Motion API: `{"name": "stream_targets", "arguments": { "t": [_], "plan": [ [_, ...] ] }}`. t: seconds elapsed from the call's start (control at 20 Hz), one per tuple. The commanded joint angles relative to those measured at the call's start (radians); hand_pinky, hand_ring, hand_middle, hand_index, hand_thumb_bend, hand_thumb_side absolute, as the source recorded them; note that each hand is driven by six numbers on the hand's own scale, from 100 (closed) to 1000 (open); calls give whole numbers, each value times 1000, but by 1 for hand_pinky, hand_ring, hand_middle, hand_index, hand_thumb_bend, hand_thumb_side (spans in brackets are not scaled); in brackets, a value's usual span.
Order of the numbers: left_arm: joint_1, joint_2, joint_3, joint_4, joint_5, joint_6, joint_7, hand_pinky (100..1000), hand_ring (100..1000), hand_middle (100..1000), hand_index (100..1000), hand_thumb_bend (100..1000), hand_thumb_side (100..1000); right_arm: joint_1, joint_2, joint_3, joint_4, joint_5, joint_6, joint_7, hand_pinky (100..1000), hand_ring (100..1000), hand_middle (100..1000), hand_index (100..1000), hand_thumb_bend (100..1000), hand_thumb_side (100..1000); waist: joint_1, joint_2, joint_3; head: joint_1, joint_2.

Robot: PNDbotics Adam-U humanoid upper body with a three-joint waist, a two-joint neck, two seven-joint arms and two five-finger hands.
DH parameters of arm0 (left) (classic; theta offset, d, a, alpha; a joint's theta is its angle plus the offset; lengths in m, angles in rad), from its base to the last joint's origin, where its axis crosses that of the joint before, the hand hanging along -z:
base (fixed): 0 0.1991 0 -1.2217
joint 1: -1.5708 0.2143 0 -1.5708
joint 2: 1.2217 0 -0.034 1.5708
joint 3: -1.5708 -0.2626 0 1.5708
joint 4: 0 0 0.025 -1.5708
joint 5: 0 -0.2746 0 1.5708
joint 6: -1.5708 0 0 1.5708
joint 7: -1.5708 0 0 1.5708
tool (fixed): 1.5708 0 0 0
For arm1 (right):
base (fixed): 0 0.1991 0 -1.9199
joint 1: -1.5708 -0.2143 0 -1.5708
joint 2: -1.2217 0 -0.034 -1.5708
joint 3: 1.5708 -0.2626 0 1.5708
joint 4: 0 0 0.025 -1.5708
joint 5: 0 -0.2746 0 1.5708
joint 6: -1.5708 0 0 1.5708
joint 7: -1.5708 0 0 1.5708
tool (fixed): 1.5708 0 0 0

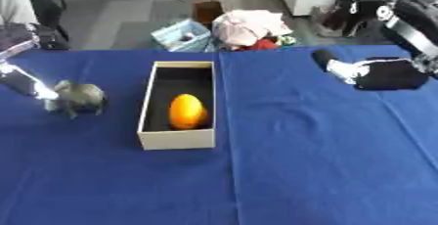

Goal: Pick up objects on the table and place them in the box.

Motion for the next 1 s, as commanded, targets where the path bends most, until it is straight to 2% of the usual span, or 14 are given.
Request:
{"name": "stream_targets", "arguments": {
  "t": [0.05, 0.2, 0.4, 1.0],
  "plan": [
    [-33, 22, 5, 27, -5, -22, -75, 731, 703, 705, 817, 736, 300, -3, -40, -24, -14, -13, 9, -8, 708, 589, 592, 737, 295, 656, 2, -18, -2, 6, 9],
    [-38, 18, 10, 52, -13, -24, -104, 725, 690, 688, 805, 722, 280, 5, -42, -30, -12, -16, 13, -14, 708, 588, 590, 737, 289, 661, 3, -18, -2, 8, 13],
    [-45, 4, 5, 89, -39, -32, -95, 725, 687, 684, 800, 687, 258, 9, -41, -33, -13, -20, 13, -12, 709, 587, 589, 736, 283, 665, 3, -19, -4, 10, 16],
    [-71, -98, 9, 194, -200, -11, 51, 702, 668, 662, 787, 580, 210, 11, -28, -30, -14, -27, 11, -1, 708, 585, 587, 735, 276, 673, -1, -11, -19, 15, 17]
  ]
}}
